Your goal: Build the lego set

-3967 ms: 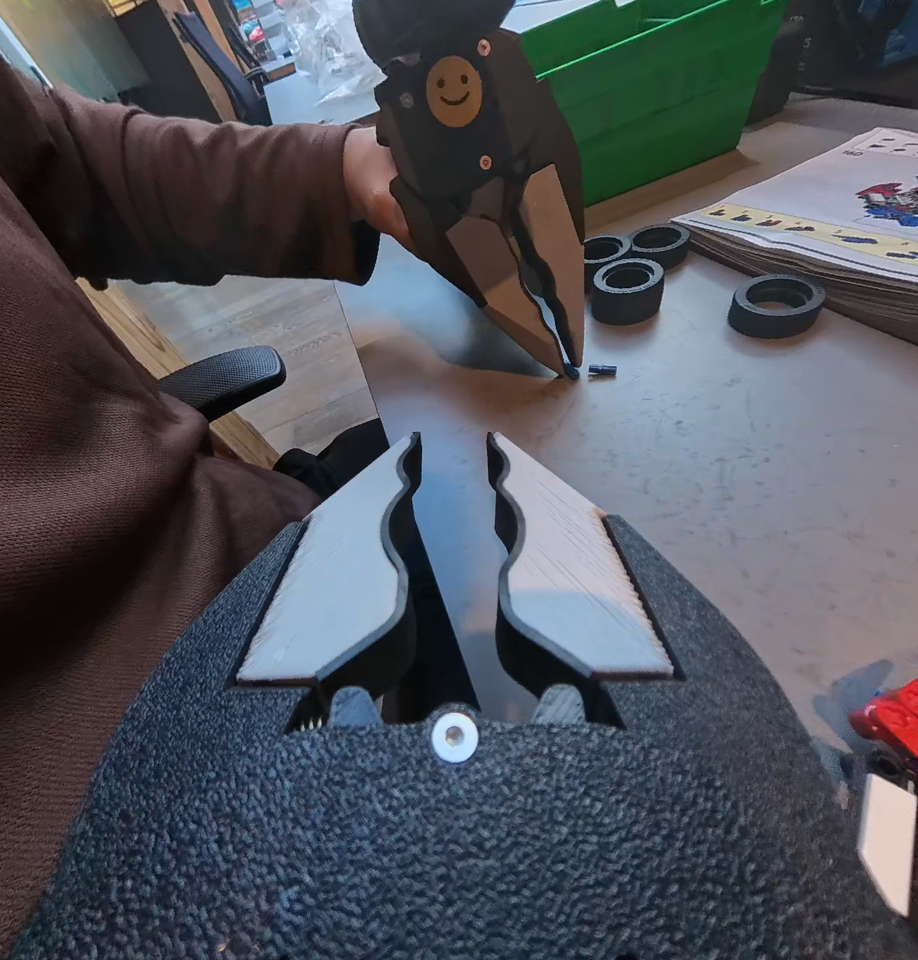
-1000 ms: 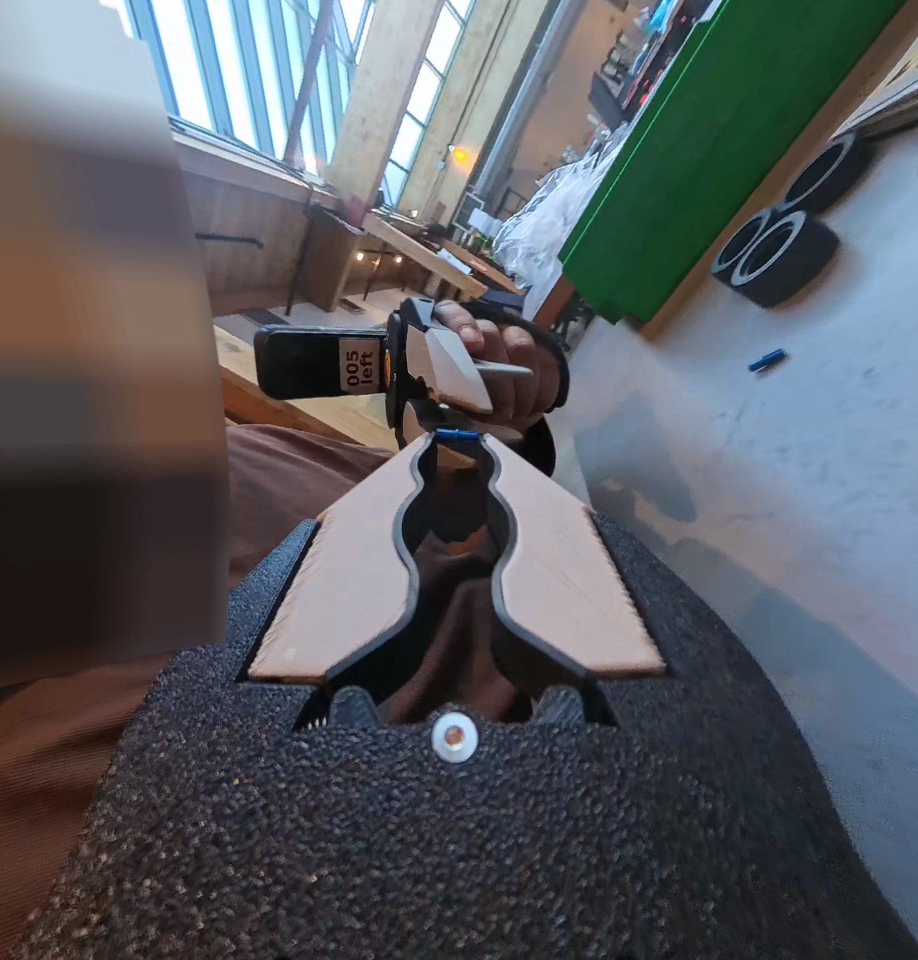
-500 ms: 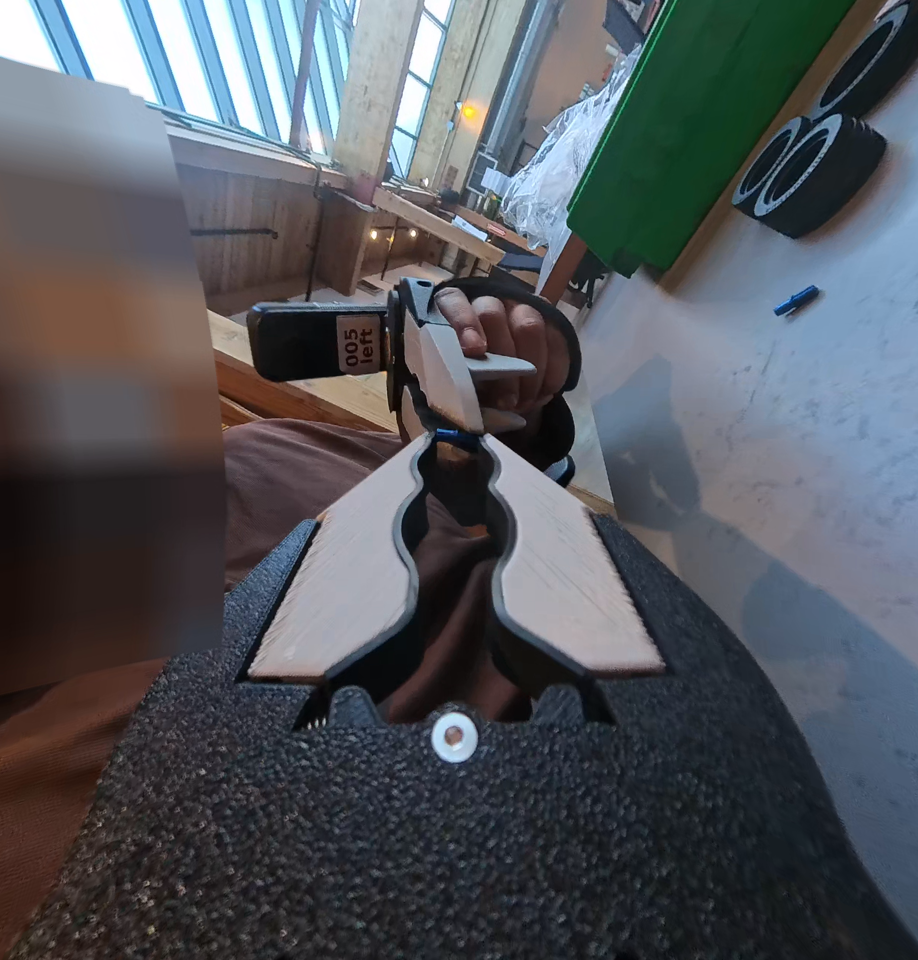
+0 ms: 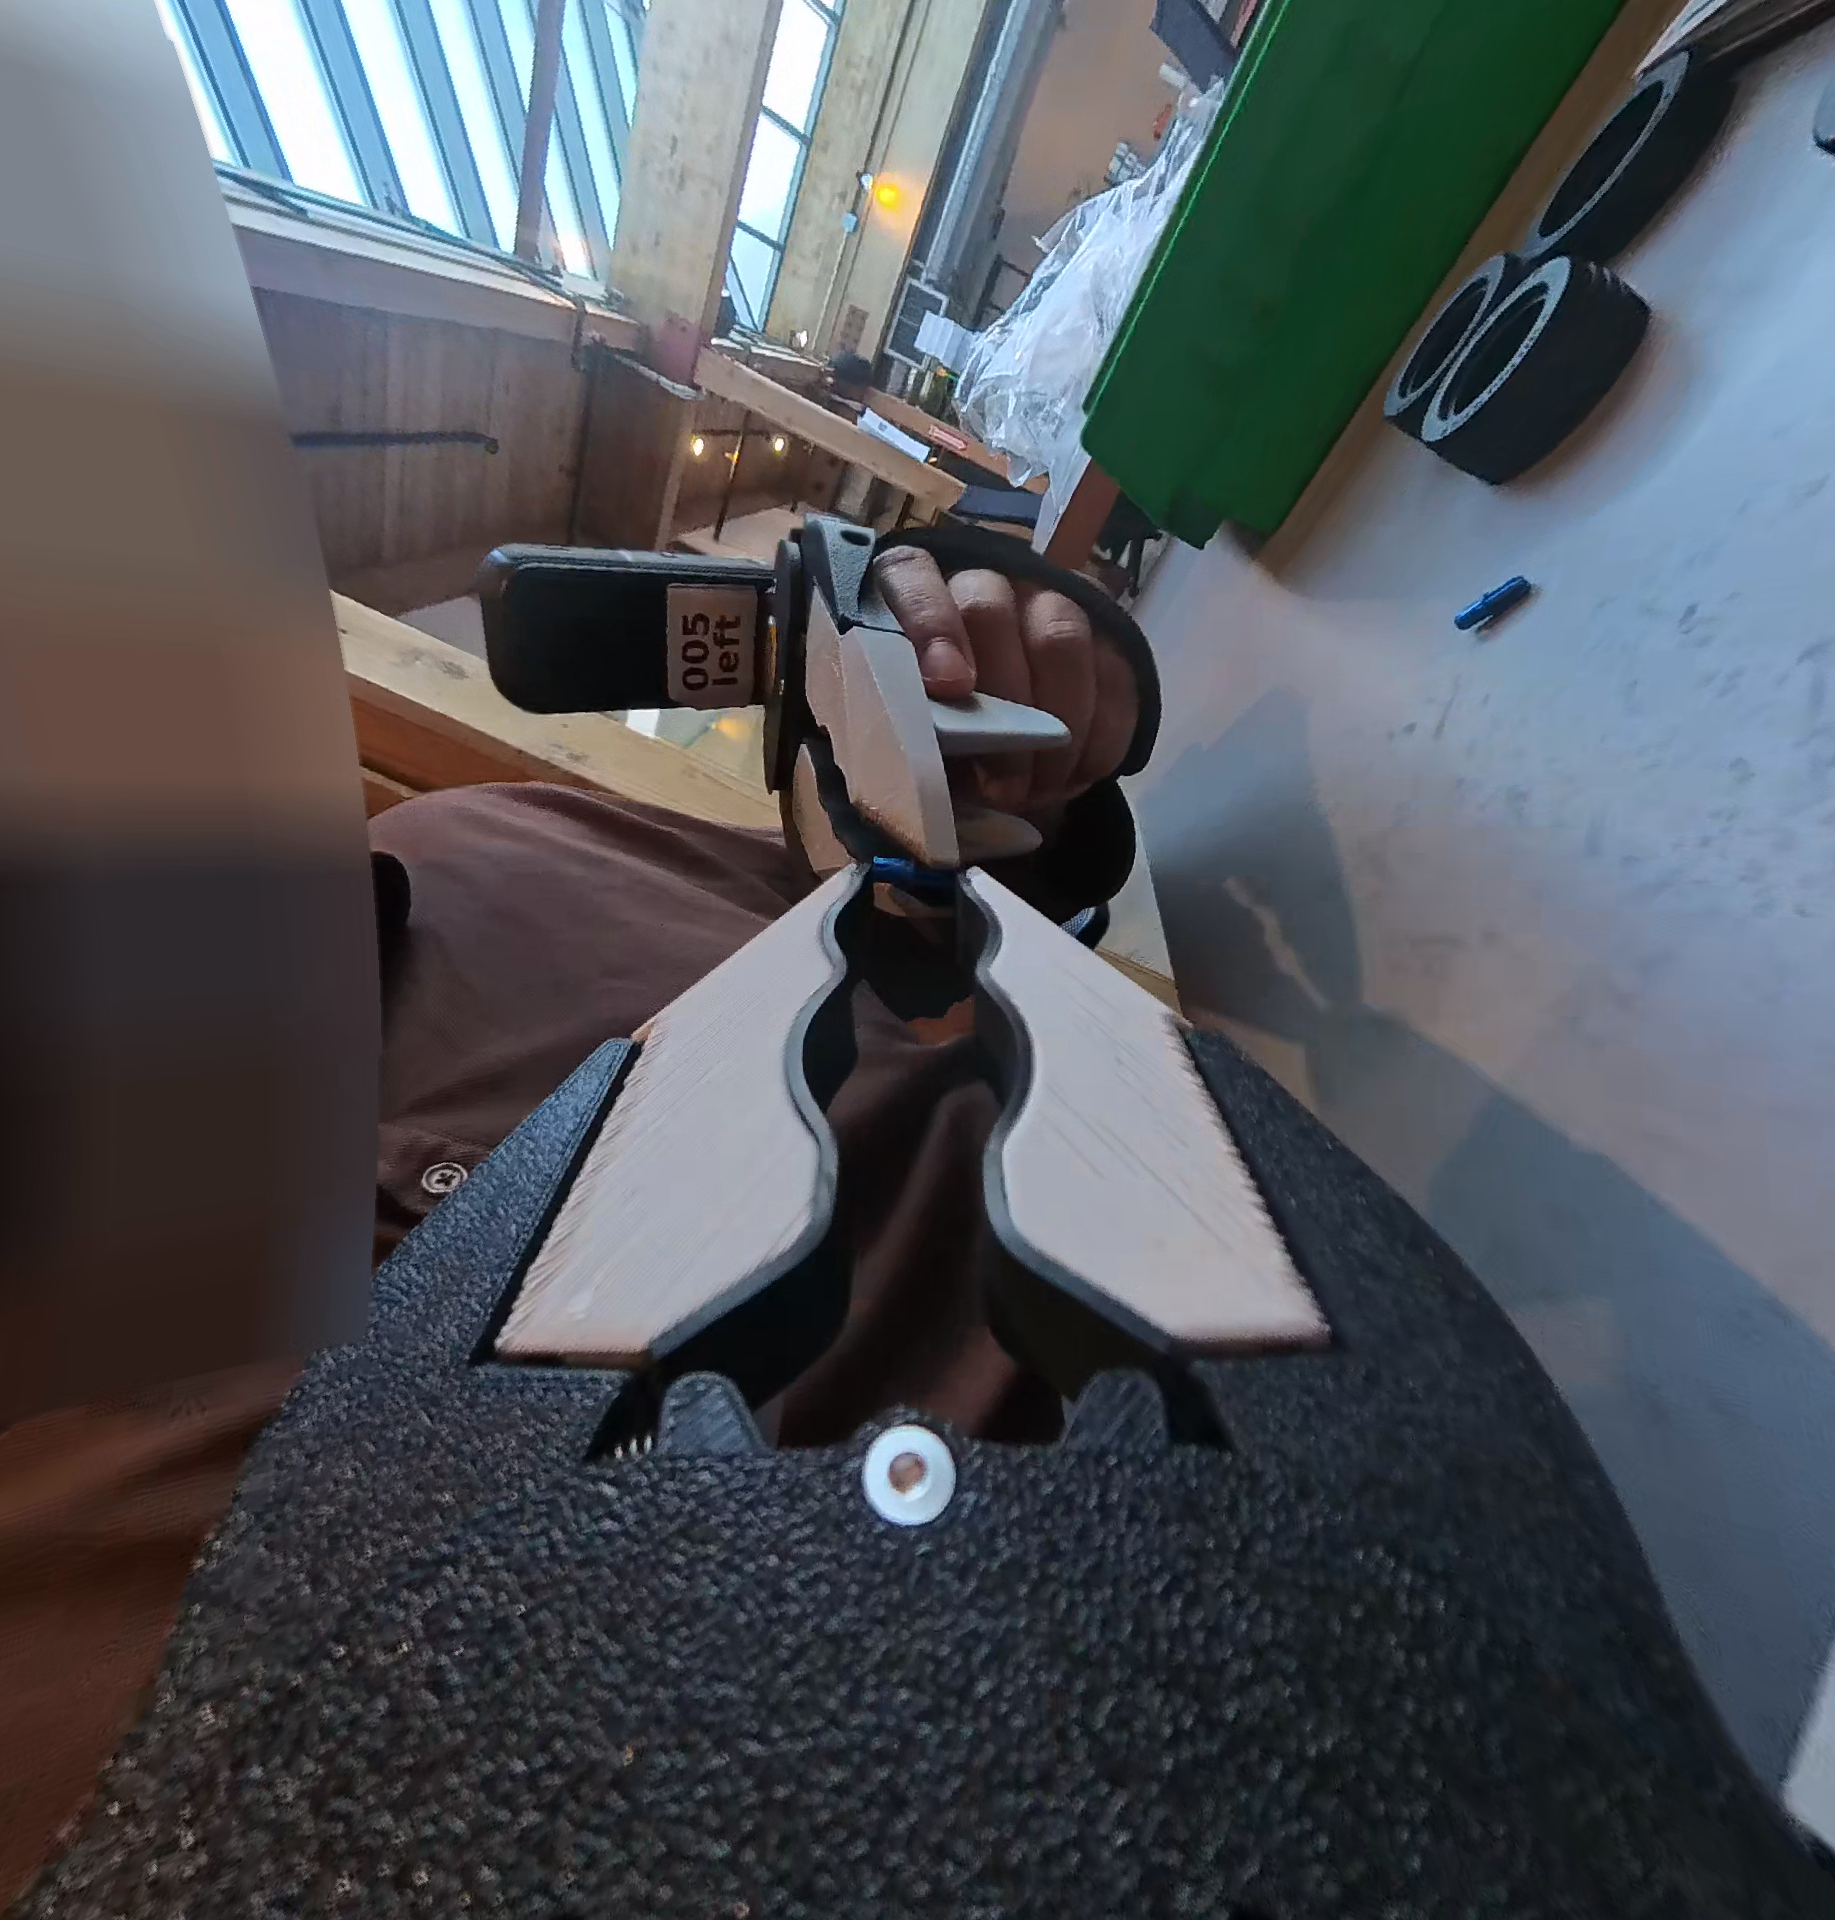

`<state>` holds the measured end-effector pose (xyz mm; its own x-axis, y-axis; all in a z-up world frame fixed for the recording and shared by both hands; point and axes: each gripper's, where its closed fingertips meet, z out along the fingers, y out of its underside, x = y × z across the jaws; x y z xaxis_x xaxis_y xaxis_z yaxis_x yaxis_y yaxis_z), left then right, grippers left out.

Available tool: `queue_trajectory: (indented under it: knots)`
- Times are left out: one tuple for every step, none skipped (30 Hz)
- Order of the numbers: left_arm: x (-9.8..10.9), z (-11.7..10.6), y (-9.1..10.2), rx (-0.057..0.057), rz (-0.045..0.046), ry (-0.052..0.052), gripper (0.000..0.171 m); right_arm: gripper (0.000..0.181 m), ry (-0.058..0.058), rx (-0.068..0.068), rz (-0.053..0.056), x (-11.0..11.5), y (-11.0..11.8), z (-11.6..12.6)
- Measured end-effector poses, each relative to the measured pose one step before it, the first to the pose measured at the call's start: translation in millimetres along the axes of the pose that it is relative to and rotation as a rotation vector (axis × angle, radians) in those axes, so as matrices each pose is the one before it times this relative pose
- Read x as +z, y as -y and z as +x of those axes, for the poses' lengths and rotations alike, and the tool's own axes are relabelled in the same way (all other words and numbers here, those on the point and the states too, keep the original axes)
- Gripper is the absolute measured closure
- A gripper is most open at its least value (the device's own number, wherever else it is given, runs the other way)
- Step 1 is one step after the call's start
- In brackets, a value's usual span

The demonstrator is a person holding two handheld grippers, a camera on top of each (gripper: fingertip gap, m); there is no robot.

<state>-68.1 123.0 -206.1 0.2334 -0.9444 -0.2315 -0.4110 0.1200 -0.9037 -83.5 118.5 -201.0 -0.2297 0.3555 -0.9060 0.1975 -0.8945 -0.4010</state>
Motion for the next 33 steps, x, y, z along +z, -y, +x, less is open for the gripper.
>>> queue_trajectory:
  knots:
    - [2.67,-1.29,0.9,0.0004,0.00216,-0.0084,0.169,0.167,-0.0085,-0.0054,0.0069,-2.91,1.48,-0.03]
    - [3.09,-1.76,0.98,0.0048,0.00007,-0.0064,0.169,0.166,-0.0125,-0.0088,0.0084,-3.32,1.86,0.12]
    - [3.45,-1.93,1.67,0.0072,0.00199,-0.0064,0.169,0.166,-0.0148,-0.013,0.0082,-3.82,2.2,-0.26]
    - [3.71,-2.08,2.46,0.0067,0.00568,-0.0063,0.169,0.166,-0.0152,-0.0158,0.0071,-4.31,2.28,-0.77]
    - [4.35,-2.57,2.85,0.0061,0.00656,-0.0041,0.169,0.166,-0.0198,-0.0195,0.008,-5.02,2.87,-0.7]
    - [4.84,-3.16,2.3,0.0083,0.00475,0.0003,0.169,0.166,-0.0285,-0.0249,0.009,-5.57,3.36,0.19]
    - [5.09,-3.72,2.17,0.0128,0.00605,0.0049,0.169,0.166,-0.0359,-0.0297,0.0075,-5.92,3.57,0.74]
    - [5.15,-3.84,2.45,0.0131,0.01123,0.007,0.169,0.166,-0.039,-0.0328,0.0048,-6.13,3.33,0.95]
    - [5.1,-4.59,2.75,0.0075,0.01494,0.0095,0.169,0.166,-0.0421,-0.0364,0.0034,-6.34,3.34,1.36]
    - [5.01,-4.49,2.81,-0.0027,0.01642,0.0045,0.17,0.166,-0.0491,-0.0429,0.0023,-6.39,3.18,2.32]
    - [4.96,-4.78,2.31,-0.0129,0.01422,0.0007,0.169,0.165,-0.0563,-0.0504,0.0068,-6.78,3.92,3.45]
    - [4.95,-5.56,1.13,-0.0176,0.01068,0.0034,0.17,0.165,-0.0588,-0.0507,0.0118,-6.79,4.38,4.56]
    - [4.98,-5.44,0.05,-0.0205,0.00831,0.0009,0.169,0.163,-0.0538,-0.0467,0.0158,-6.87,4.73,5.12]
    - [5.05,-6.29,-1.54,-0.0257,0.00309,0.0033,0.17,0.16,-0.0448,-0.0423,0.0255,-7.26,5.75,5.36]
    - [5.32,-7.53,-3.59,-0.0299,-0.00519,0.0104,0.17,0.158,-0.04,-0.0379,0.0339,-8.06,6.58,5.8]
    - [5.13,-7.97,-4.3,-0.0289,-0.00753,0.0132,0.169,0.159,-0.0371,-0.0405,0.0372,-8.36,6.92,5.96]
    - [4.7,-7.69,-3.61,-0.0256,-0.00368,0.0142,0.169,0.159,-0.0414,-0.0455,0.0389,-8.3,7.07,6.55]
    - [4.29,-6.31,-2.57,-0.0215,0.00026,0.0107,0.169,0.159,-0.0458,-0.046,0.0363,-7.9,6.58,7.07]
    - [3.95,-4.7,-1.35,-0.0163,0.00535,0.0051,0.169,0.159,-0.0348,-0.046,0.0305,-7.0,5.62,5.45]
    - [3.41,-4.06,-0.37,-0.0128,0.00783,0.0073,0.169,0.16,-0.0272,-0.0435,0.027,-6.08,4.61,4.32]
    - [3.14,-3.75,0.74,-0.0129,0.00714,0.0113,0.169,0.16,-0.0297,-0.0422,0.0282,-5.23,4.12,4.82]
    - [2.94,-2.75,1.69,-0.0103,0.00686,0.0101,0.169,0.159,-0.0318,-0.0424,0.0286,-4.61,3.74,5.21]
    - [3.38,-2.55,0.94,-0.0045,0.0033,0.0133,0.169,0.156,-0.0315,-0.039,0.0267,-3.8,3.1,5.16]
    - [3.88,-3.34,-0.65,0.0007,-0.00417,0.019,0.169,0.153,-0.0277,-0.0324,0.0183,-2.94,1.56,4.96]
    - [4.15,-3.55,-1.67,0.0013,-0.00799,0.0199,0.169,0.152,-0.0259,-0.0269,0.0074,-1.91,-0.3,5.1]
    - [4.18,-2.7,-1.82,-0.0004,-0.0074,0.0121,0.169,0.151,-0.0252,-0.0221,-0.0006,-0.76,-1.86,5.38]
    - [4.08,-2.56,-2.09,-0.0032,-0.00998,0.0083,0.169,0.15,-0.0183,-0.0158,-0.0062,0.06,-2.8,4.4]
    - [3.6,-2.99,-1.67,-0.0055,-0.00965,0.0088,0.169,0.15,-0.0114,-0.0086,-0.0101,1.02,-3.08,3.34]
    - [3.09,-2.29,-0.62,-0.0054,-0.00439,0.0039,0.169,0.15,-0.0083,-0.0033,-0.0131,1.79,-3.37,2.76]
    - [2.55,-1.33,-0.06,-0.0062,-0.00302,-0.003,0.169,0.15,-0.0107,-0.0007,-0.015,2.02,-3.54,2.99]
    - [2.33,-1.69,-0.22,-0.0053,-0.00585,-0.0001,0.169,0.15,-0.0117,0.0005,-0.0151,2.1,-3.39,3.08]
    - [1.7,-1.77,0.01,-0.0015,-0.00462,0.0017,0.169,0.15,-0.0096,0.0021,-0.0138,1.86,-2.78,2.83]
    - [1.12,-0.94,0.42,0.0021,-0.00216,-0.0007,0.169,0.15,-0.0096,0.0032,-0.0113,1.3,-2.03,2.58]
